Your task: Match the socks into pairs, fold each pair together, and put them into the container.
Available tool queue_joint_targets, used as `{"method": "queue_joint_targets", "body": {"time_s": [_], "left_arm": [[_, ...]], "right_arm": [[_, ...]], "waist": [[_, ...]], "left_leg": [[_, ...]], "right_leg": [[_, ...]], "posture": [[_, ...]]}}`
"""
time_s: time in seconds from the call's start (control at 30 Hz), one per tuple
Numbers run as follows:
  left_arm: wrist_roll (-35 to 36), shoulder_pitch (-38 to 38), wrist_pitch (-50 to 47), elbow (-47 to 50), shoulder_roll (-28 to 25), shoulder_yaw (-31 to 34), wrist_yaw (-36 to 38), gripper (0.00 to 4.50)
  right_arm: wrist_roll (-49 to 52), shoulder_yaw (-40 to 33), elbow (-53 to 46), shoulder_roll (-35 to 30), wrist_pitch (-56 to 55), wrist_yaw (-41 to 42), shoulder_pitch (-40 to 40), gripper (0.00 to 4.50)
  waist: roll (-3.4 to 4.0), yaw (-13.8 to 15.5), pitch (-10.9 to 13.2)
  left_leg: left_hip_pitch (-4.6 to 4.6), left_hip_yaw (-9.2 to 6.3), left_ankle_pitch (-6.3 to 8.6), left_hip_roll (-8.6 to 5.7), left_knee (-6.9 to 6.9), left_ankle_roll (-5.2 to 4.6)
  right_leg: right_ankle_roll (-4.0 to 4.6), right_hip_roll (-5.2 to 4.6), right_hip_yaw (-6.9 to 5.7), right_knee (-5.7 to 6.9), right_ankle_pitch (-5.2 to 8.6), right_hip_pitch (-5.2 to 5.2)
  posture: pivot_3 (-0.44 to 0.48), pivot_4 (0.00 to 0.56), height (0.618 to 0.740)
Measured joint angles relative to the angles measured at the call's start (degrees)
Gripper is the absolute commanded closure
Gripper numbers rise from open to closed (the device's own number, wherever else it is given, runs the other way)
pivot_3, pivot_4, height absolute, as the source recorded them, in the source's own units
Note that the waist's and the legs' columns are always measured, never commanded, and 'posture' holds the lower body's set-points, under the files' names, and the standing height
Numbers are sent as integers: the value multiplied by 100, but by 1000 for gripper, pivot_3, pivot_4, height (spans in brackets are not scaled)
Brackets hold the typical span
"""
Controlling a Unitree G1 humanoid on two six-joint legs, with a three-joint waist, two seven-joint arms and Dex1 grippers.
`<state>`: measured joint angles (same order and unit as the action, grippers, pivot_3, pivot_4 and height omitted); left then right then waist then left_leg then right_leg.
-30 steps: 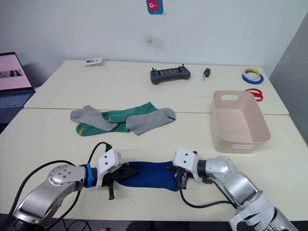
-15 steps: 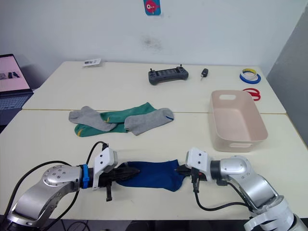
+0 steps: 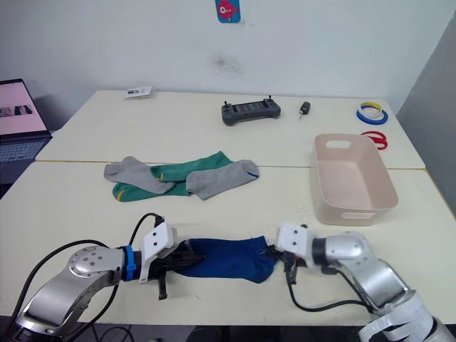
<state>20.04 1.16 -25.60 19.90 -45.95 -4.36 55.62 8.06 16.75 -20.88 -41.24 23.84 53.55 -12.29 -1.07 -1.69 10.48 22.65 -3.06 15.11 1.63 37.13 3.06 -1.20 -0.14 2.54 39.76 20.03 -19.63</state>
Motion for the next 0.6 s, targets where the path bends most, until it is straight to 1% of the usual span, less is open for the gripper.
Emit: {"method": "queue_joint_targets", "body": {"time_s": [0.07, 0.17, 0.3, 0.4, 0.5, 0.6], "left_arm": [[7, 23, 0, 1, 24, 5, -10, 4500], [43, 62, -12, 22, 25, 59, 4, 4500], [171, 110, -34, 170, -54, 274, 41, 4500], [227, 69, -51, 295, -86, 261, 94, 4500], [121, 33, -34, 239, -40, 167, 50, 4500], [8, 29, -28, 115, 25, 67, -8, 4500]], "right_arm": [[-14, -185, 111, -119, -60, 14, -72, 4469], [159, -350, 15, -118, -17, 70, -110, 4469], [702, -396, -688, 52, 418, 156, -175, 4469], [705, -24, -1029, 201, 674, 111, -200, 4469], [427, 546, -983, 316, 703, 29, -169, 4469], [102, 920, -747, 397, 679, -107, -164, 4469]], "waist": [[0, 0, 0], [0, -5, 0], [0, -4, 0], [0, -2, 0], [0, -3, 0], [0, -3, 0]], "left_leg": [[0, 0, 0, 1, -2, 0], [1, -3, 0, 3, -5, -1], [6, -8, 0, 3, -4, -1], [5, -6, 0, 0, -1, -1], [4, -5, -1, -1, 1, -1], [4, -4, -1, -1, 1, -2]], "right_leg": [[0, 0, 1, 1, 0, -1], [1, 2, 3, 0, 0, -3], [1, 1, 1, -1, 0, -3], [0, -1, 2, -2, 0, 0], [0, 0, 1, -1, 0, -1], [0, 0, 0, 1, 0, -3]], "posture": [[0, 150, 740], [0, 150, 740], [0, 150, 740], [0, 150, 740], [0, 150, 740], [0, 150, 740]]}}
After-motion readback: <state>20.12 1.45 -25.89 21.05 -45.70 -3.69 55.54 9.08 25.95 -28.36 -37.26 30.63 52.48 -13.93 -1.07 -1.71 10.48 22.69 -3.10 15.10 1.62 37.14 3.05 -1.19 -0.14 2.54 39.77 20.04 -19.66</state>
